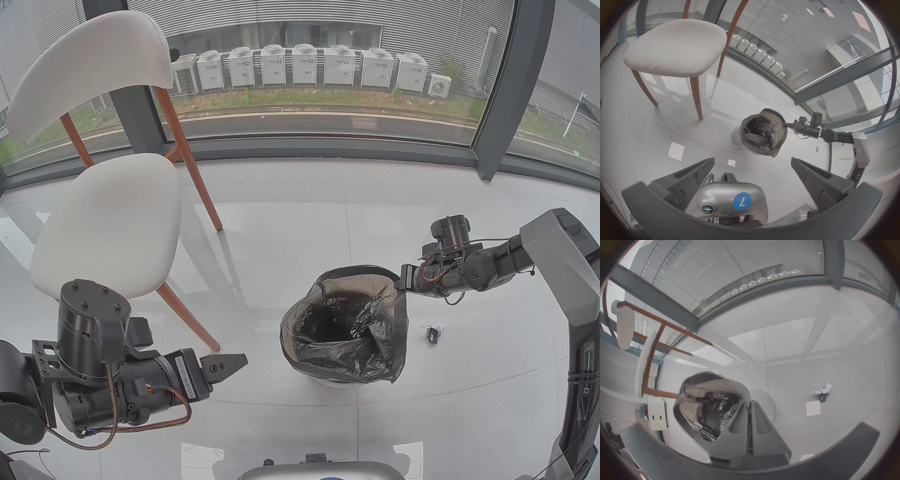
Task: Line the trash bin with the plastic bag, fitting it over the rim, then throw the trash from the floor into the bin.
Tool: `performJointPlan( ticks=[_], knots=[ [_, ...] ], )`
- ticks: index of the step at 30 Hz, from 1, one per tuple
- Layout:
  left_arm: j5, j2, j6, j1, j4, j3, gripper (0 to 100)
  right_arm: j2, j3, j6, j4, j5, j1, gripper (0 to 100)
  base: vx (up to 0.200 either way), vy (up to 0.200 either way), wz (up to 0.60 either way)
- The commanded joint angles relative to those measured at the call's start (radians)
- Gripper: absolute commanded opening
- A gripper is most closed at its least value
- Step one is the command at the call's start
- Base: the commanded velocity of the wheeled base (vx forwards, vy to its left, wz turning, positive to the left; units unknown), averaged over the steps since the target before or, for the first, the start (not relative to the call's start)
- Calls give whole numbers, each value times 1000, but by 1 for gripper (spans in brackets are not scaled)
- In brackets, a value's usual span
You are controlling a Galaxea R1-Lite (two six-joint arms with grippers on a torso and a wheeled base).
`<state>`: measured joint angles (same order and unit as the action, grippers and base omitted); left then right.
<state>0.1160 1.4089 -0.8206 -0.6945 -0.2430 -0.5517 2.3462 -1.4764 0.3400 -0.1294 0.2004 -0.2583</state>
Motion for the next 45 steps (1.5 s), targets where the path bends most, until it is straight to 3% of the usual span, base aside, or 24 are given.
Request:
performJointPlan(
  ticks=[1,6,11,20,27,29,31,34,37,41,45],
  knots=[
    [1,94,-2,-22,-6,19,100,-73,34,27,-1,1,5,0,0,0,0],
    [5,205,1,-36,-53,10,100,-68,62,28,-1,1,13,0,0,0,0],
    [10,205,23,-39,-231,64,100,-74,99,28,-3,1,21,0,0,0,0],
    [14,148,356,-16,-595,288,100,-77,148,30,-4,-3,34,0,0,0,0],
    [51,154,472,32,-630,388,100,-73,176,31,-67,-9,33,0,0,0,0],
    [50,202,552,76,-634,489,100,-70,176,31,-95,-9,33,0,0,0,0],
    [47,231,558,107,-650,519,100,-71,176,31,-95,-9,33,0,0,0,0],
    [50,331,560,214,-697,527,100,-74,174,33,-95,-10,34,0,0,0,0],
    [65,482,563,332,-852,536,100,-76,176,33,-95,-9,37,0,0,0,0],
    [116,585,604,352,-1098,544,100,-79,177,33,-95,-9,48,0,0,0,0],
    [125,585,612,342,-1167,547,100,-87,177,31,-95,-9,63,0,0,0,0]
  ],
)
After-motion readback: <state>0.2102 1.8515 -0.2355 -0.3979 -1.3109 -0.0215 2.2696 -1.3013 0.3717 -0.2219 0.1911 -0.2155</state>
